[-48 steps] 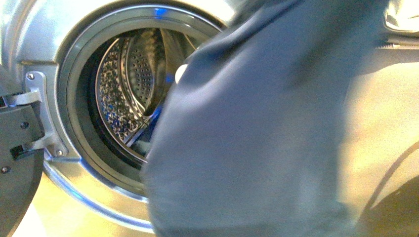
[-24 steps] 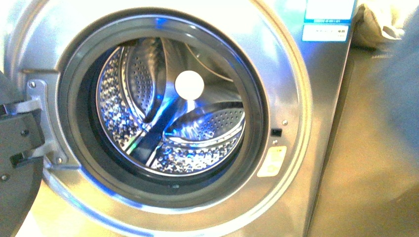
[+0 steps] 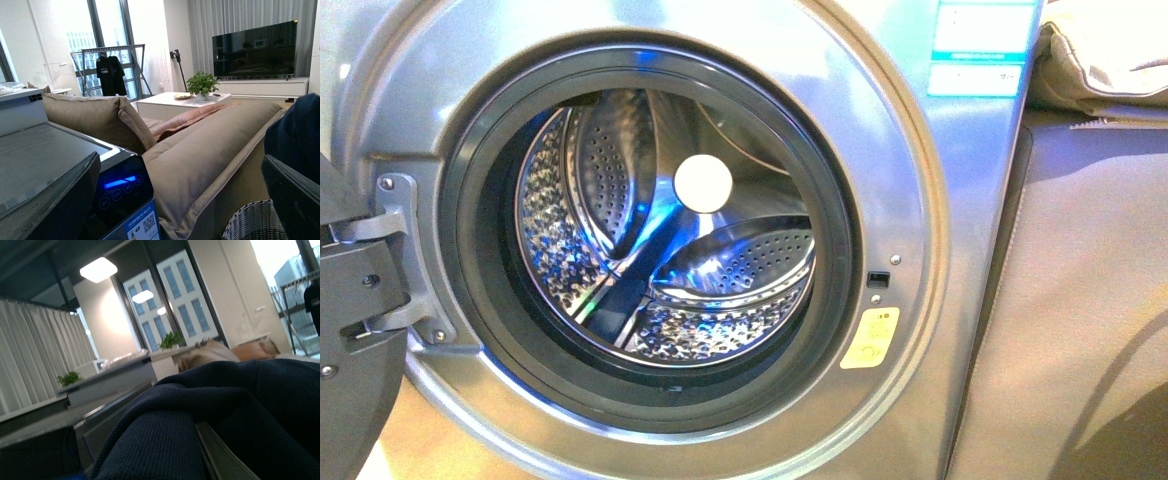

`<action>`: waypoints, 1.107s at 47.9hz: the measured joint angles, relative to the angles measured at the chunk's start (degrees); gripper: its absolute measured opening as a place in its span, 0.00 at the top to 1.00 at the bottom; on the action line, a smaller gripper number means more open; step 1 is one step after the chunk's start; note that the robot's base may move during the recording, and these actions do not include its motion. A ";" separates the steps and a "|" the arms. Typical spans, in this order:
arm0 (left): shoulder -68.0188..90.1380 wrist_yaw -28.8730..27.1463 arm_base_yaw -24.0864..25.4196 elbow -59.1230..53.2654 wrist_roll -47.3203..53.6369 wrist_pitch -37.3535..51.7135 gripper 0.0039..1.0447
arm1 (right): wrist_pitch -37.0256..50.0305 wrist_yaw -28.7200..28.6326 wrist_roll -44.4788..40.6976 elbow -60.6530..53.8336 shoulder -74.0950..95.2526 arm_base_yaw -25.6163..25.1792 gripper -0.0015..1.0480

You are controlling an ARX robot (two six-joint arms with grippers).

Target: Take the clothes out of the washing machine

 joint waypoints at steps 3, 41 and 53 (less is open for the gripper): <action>-0.02 0.00 0.00 0.00 0.00 0.00 0.06 | -1.05 -3.10 -2.08 -4.44 -1.05 -0.57 0.97; -0.02 0.00 0.02 0.02 0.00 0.00 0.06 | -43.95 9.75 -53.20 -19.02 21.38 7.08 0.87; -0.02 0.00 0.00 0.02 0.00 0.00 0.06 | -48.43 16.17 -62.49 -18.60 29.31 10.29 0.45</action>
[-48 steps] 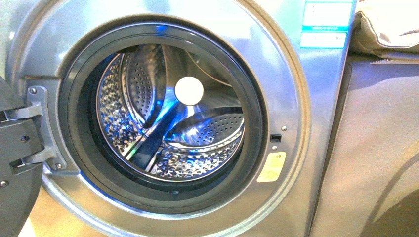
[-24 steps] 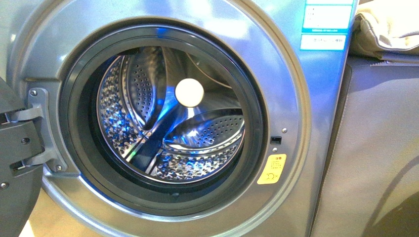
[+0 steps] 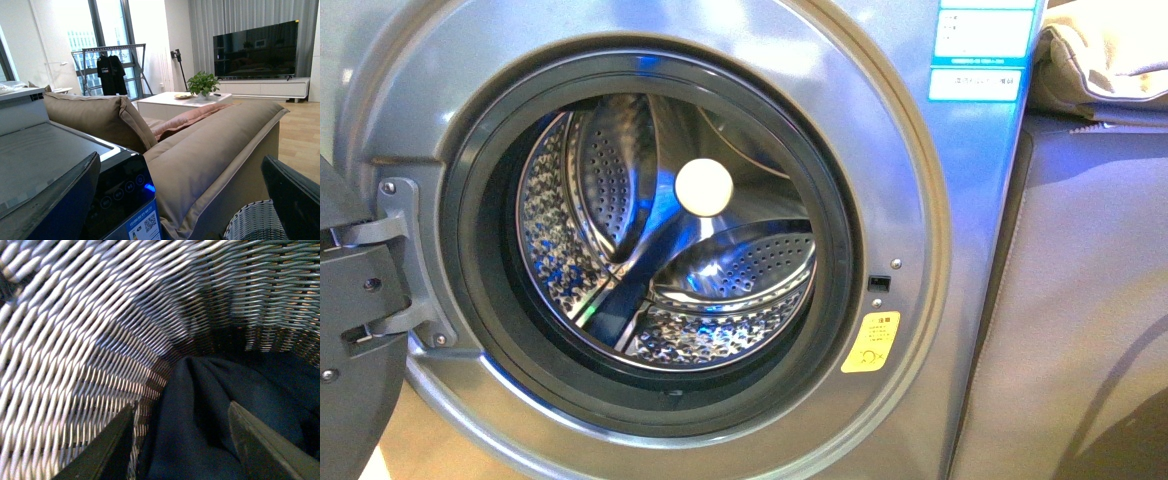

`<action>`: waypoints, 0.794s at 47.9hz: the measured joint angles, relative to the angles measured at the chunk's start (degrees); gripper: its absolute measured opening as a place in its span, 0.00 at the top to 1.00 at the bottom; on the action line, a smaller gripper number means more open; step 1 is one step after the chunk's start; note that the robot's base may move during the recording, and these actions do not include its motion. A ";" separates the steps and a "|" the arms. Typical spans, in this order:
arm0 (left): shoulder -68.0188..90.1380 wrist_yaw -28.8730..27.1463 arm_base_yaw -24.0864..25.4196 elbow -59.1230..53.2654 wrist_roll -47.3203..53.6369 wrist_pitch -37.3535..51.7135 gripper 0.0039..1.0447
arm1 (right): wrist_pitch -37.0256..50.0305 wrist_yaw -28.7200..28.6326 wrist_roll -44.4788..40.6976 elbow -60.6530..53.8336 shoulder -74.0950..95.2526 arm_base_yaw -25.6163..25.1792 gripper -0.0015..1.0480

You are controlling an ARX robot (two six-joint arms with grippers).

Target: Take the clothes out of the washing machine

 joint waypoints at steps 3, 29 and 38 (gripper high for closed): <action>0.00 0.00 0.02 0.00 0.00 0.00 0.06 | 0.57 -0.22 -1.03 -0.50 -0.35 0.44 0.35; 0.00 0.00 0.00 0.00 0.00 0.00 0.06 | 11.43 -3.02 7.98 -14.97 -48.15 12.39 0.13; 0.00 0.00 0.02 0.00 0.00 0.00 0.06 | 8.20 9.75 0.26 -25.20 -62.86 21.94 0.43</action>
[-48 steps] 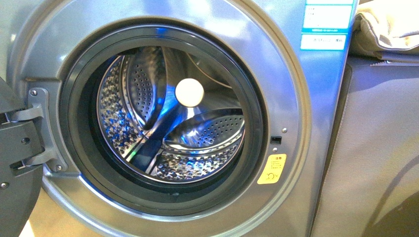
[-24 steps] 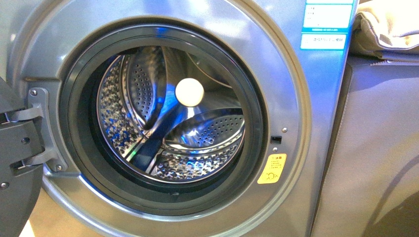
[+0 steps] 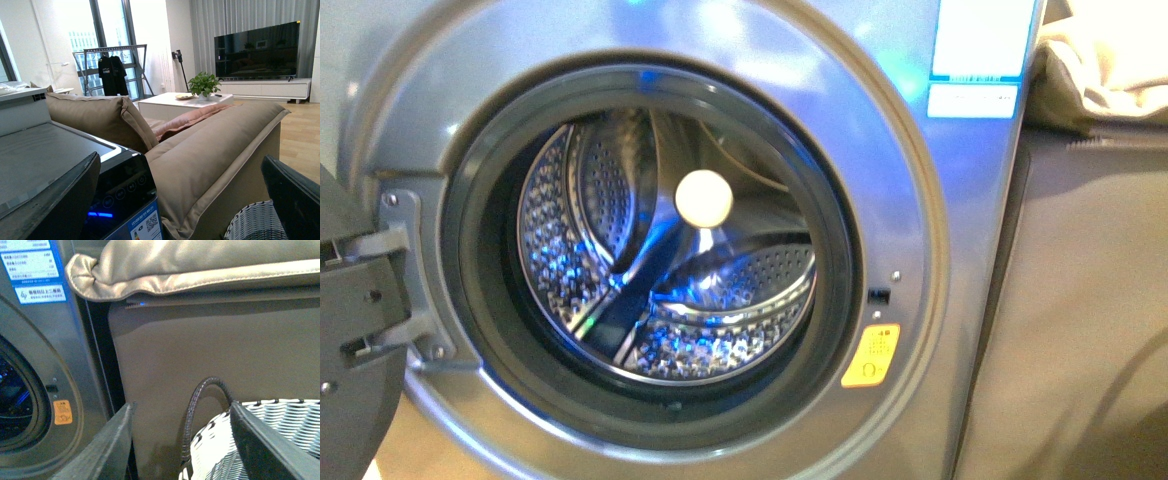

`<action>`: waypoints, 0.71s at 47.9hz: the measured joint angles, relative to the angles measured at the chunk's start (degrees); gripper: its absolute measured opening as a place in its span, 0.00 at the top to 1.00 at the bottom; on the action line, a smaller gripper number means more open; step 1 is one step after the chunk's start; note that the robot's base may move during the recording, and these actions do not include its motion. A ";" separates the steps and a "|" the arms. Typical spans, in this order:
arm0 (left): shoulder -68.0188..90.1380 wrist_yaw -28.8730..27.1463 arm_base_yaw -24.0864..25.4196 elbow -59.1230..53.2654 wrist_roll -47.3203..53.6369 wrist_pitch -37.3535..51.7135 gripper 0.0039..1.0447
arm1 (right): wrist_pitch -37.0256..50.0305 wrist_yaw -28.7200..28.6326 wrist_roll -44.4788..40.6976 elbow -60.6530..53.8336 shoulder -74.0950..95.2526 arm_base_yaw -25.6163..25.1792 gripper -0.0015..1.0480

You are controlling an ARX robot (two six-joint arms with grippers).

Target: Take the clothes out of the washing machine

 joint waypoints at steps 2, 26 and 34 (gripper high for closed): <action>0.00 0.00 0.00 0.00 0.00 0.00 0.06 | -0.04 1.84 -0.55 -1.70 -1.66 1.68 0.50; 2.71 -26.60 5.46 14.95 -4.90 -20.96 0.06 | -3.15 16.65 -1.79 -14.05 -16.50 16.72 0.98; -2.38 -30.32 11.96 12.31 -5.70 -20.48 0.06 | -5.05 20.35 -1.79 -15.76 -20.11 20.28 0.98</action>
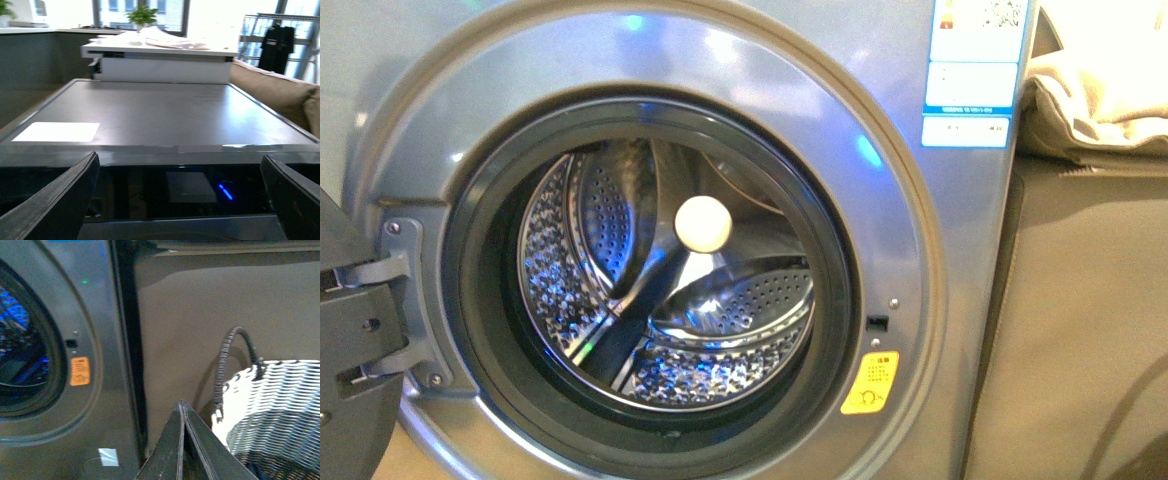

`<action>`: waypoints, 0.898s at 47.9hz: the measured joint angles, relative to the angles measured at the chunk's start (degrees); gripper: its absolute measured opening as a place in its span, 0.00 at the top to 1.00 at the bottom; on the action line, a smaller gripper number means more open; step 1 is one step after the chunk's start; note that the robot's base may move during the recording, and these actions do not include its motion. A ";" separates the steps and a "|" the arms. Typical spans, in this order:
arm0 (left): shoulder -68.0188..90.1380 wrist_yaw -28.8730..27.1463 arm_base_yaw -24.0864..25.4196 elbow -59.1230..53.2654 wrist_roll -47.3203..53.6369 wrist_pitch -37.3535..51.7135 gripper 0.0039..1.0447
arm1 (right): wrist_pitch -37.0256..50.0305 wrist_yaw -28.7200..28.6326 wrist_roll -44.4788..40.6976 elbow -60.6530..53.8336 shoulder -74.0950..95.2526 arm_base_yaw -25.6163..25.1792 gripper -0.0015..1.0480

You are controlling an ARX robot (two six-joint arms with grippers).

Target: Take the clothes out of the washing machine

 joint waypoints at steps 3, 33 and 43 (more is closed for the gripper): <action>-2.40 -0.39 2.05 -2.34 -1.05 0.04 0.06 | -0.77 4.50 0.00 -0.48 -1.36 3.34 0.98; -44.22 9.62 15.61 -67.78 -4.55 13.68 0.73 | -12.98 5.20 -0.04 -4.28 -16.24 5.77 0.98; -51.65 13.92 19.71 -86.09 -4.55 20.61 0.97 | -16.02 5.20 -0.02 -4.28 -20.68 5.77 0.98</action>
